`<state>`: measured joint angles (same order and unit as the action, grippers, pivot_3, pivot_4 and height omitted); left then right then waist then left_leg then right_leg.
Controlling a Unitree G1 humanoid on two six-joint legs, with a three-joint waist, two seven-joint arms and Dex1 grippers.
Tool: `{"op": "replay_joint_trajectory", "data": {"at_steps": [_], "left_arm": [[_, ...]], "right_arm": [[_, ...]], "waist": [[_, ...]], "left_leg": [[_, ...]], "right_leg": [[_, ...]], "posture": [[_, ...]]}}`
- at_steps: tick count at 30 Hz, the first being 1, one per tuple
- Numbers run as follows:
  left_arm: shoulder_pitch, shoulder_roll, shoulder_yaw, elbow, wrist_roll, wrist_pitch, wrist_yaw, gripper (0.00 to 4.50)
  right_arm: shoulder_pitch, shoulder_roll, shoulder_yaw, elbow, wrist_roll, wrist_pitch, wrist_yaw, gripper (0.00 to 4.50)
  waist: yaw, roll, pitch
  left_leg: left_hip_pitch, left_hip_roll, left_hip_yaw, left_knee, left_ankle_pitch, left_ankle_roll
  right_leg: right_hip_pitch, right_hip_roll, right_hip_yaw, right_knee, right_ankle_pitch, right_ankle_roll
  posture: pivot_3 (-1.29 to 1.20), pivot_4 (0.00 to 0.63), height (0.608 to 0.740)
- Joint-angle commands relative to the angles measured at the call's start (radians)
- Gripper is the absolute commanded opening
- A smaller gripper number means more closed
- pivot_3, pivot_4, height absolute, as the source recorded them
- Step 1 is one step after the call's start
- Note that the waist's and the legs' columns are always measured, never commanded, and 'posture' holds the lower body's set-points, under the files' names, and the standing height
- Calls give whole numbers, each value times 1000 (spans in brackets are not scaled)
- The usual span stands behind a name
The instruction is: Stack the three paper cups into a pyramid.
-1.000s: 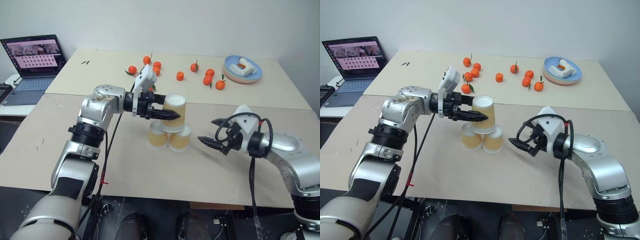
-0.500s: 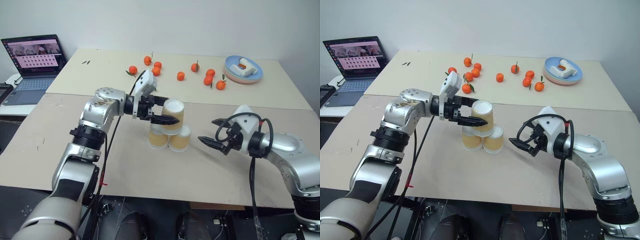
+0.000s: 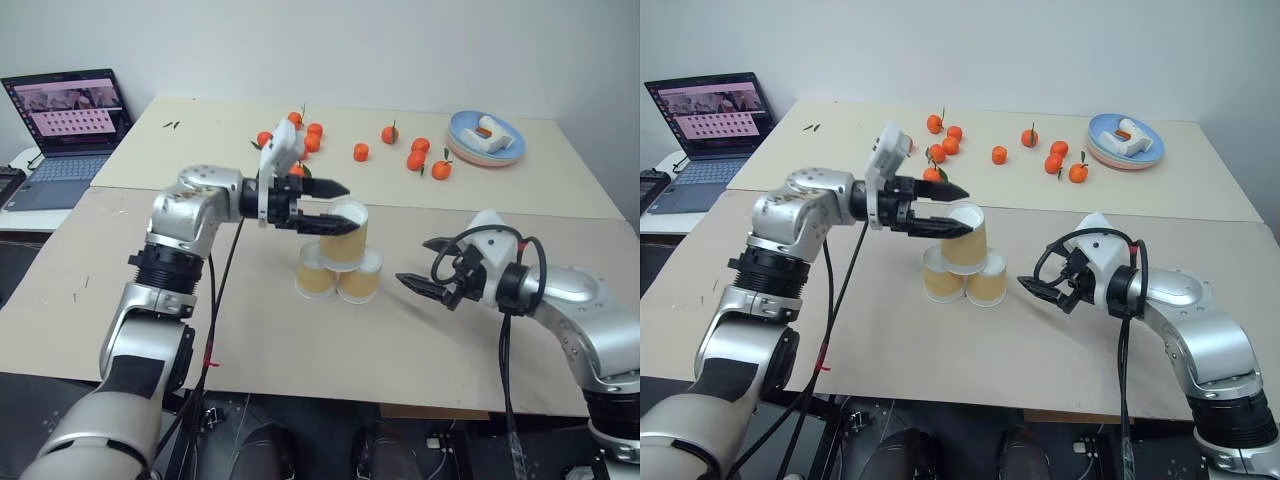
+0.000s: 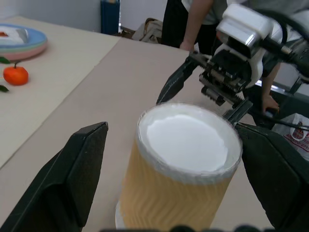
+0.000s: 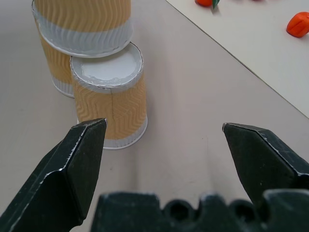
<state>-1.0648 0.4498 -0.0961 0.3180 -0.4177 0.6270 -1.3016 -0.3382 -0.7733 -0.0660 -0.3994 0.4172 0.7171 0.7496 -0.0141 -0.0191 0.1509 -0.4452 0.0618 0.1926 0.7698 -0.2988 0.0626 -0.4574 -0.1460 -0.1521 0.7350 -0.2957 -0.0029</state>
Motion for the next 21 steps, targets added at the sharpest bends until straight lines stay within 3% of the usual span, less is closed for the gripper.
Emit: {"op": "replay_joint_trajectory", "data": {"at_steps": [1,5,9,15,18,21], "left_arm": [[-38,20,73,-96,-72,74,44,4426],[-52,18,153,-143,-142,164,134,4426],[-59,-5,307,-164,-207,252,365,4426],[71,-7,459,-248,-165,232,685,4426],[231,-18,583,-349,-107,190,912,4426],[360,-20,616,-400,-11,103,1059,4426]], "right_arm": [[-31,-6,-18,-2,6,-25,11,4500],[-42,-3,-10,13,2,-34,21,4500],[-47,-11,-16,31,7,-43,36,4500],[-63,-34,-74,109,8,-54,55,4500],[-135,-19,-69,241,-72,-83,-35,4500],[-220,46,-37,391,-183,-96,-211,4500]], "waist": [[0,0,0],[0,0,0],[0,0,0],[-1,0,0],[-12,0,0],[-14,-2,0]], "left_leg": [[0,0,0,0,0,0],[0,0,0,1,0,0],[0,0,-1,1,0,0],[1,0,-1,0,0,0],[4,0,0,-1,0,0],[4,0,0,-1,0,0]], "right_leg": [[0,0,0,0,0,0],[0,0,0,0,0,0],[0,0,1,0,0,0],[1,0,1,0,0,0],[2,0,3,1,1,0],[2,0,3,2,1,-1]], "posture": [[0,150,680],[0,150,680],[0,150,680],[0,150,680],[0,150,680],[0,150,680]]}}
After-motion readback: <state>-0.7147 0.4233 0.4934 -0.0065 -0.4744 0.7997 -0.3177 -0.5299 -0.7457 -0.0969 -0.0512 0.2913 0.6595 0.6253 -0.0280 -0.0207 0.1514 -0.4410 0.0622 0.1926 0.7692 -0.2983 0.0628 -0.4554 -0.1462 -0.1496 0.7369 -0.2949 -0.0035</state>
